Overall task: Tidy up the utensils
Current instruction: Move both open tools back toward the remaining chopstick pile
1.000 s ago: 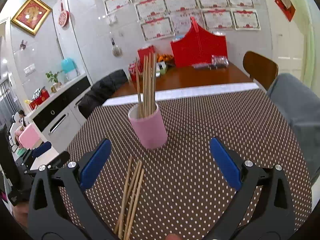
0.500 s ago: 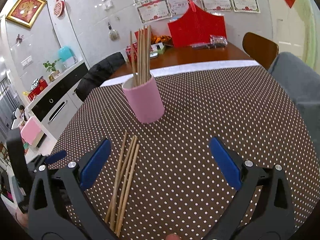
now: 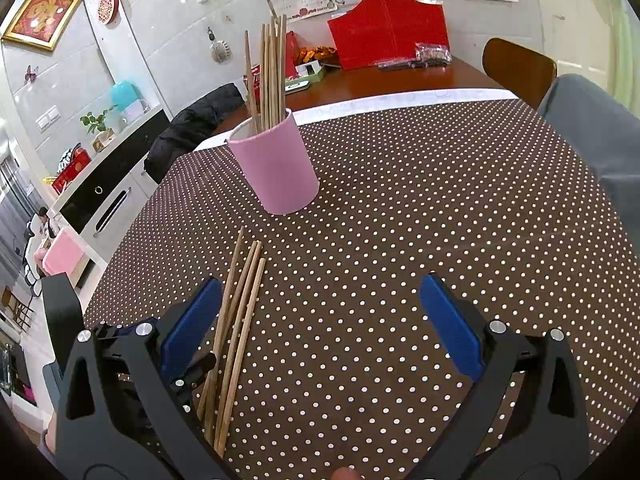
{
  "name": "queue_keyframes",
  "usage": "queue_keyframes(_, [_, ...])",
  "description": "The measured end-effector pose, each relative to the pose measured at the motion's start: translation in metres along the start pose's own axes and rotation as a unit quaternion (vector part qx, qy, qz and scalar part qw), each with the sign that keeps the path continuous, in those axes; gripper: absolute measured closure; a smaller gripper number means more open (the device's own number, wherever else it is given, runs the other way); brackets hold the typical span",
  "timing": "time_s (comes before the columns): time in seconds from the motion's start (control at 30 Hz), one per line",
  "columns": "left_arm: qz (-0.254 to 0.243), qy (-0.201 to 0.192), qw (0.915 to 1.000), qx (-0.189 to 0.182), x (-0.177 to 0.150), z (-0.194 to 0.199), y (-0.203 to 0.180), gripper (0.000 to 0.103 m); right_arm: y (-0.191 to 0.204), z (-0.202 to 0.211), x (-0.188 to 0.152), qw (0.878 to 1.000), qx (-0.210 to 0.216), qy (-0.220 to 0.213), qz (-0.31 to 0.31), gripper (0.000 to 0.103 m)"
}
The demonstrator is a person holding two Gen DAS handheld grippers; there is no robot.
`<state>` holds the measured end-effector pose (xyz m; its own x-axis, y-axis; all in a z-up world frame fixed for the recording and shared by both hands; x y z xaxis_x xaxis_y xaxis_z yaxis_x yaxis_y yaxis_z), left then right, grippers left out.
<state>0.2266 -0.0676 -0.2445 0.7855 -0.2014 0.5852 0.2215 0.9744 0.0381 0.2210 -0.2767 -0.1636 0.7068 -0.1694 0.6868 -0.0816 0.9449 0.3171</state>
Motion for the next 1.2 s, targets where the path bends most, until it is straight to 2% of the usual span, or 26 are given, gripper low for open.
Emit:
queue_keyframes(0.23, [0.001, 0.004, 0.9998, 0.022, 0.007, -0.006, 0.013, 0.009, 0.008, -0.011, -0.008, 0.999, 0.008, 0.029, 0.018, 0.006])
queue_keyframes(0.47, [-0.004, -0.014, 0.9999, -0.008, 0.016, 0.001, 0.010, 0.009, 0.012, -0.023, -0.020, 0.998, 0.011, 0.050, 0.021, 0.006])
queue_keyframes(0.6, [-0.024, 0.000, 0.9997, 0.010, 0.015, -0.009, 0.001, 0.009, 0.008, -0.021, -0.019, 0.999, 0.008, 0.048, 0.013, 0.006])
queue_keyframes(0.87, [0.004, 0.009, 0.9998, 0.019, 0.013, -0.014, 0.020, 0.009, 0.006, -0.024, -0.023, 0.997, 0.007, 0.066, 0.028, 0.006])
queue_keyframes(1.2, [0.002, -0.001, 0.9998, 0.019, 0.017, -0.012, 0.029, 0.009, 0.027, -0.047, -0.036, 0.992, 0.000, 0.111, 0.057, 0.006])
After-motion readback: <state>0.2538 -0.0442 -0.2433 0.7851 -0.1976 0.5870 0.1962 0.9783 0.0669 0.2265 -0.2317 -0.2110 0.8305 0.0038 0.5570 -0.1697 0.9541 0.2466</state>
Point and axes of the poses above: each gripper's, at about its wrist camera, not at the fingertips, and z roughly against the way its jaws point, y to its left, x to its top, the point moved 2 cm from there along -z, roughly the way its jaws point, and after that the axes turned 1 degree about -z, right-handed, at the moved point
